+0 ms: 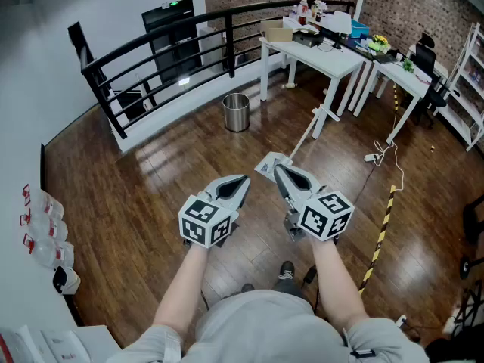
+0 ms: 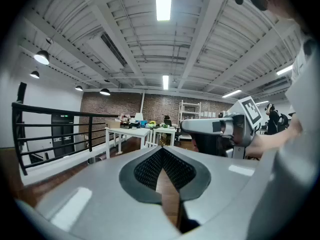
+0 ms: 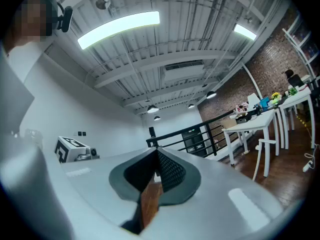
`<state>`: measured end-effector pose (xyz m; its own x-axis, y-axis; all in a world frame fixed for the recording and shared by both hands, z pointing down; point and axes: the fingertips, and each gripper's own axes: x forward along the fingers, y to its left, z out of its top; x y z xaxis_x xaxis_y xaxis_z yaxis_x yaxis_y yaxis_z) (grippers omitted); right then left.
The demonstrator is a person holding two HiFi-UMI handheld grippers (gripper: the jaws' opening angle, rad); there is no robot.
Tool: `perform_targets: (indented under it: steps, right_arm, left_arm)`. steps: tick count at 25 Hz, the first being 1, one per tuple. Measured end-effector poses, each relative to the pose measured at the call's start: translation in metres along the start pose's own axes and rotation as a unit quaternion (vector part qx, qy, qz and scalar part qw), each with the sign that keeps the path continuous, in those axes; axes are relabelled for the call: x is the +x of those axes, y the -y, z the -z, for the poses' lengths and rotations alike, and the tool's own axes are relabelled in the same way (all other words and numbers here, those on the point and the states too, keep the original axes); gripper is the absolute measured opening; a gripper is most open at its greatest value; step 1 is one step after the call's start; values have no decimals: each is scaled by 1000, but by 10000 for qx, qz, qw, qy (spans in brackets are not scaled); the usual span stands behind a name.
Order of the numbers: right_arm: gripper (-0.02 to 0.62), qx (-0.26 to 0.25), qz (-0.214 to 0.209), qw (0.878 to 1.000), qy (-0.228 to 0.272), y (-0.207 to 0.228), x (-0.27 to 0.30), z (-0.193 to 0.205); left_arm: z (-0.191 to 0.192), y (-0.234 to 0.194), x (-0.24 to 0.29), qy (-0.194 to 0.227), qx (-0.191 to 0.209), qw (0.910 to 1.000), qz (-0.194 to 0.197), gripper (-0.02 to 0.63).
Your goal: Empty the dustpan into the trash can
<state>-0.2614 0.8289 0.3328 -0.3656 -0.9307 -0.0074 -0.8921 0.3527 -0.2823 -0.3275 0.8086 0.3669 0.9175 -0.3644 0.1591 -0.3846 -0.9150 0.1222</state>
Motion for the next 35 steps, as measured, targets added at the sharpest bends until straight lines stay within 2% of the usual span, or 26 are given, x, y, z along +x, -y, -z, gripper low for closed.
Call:
perform_targets:
  steps: [8,13,21,28,35]
  right_arm:
    - [0,21,150,9999,7,29,17,0]
    - [0,-6,225,9997,-57,62,33,-4]
    - [0,-3,208,9998,-75,154,88,-14]
    - [0,-98,97,9997,-200,246,148,-44]
    - [0,-205,184,9995,-128,305,201,-75]
  left_arm:
    - [1,-21,29,-7,-40,9999,92,6]
    - [-7,-39,62,49,-100,9998,177,5]
    - [-8,-97,153,-57,-72,10000,35,5]
    - [-33,-150,245,-56,-106,9998,-143,5]
    - [-58,-198,301,-110,-52,9998,-172,6]
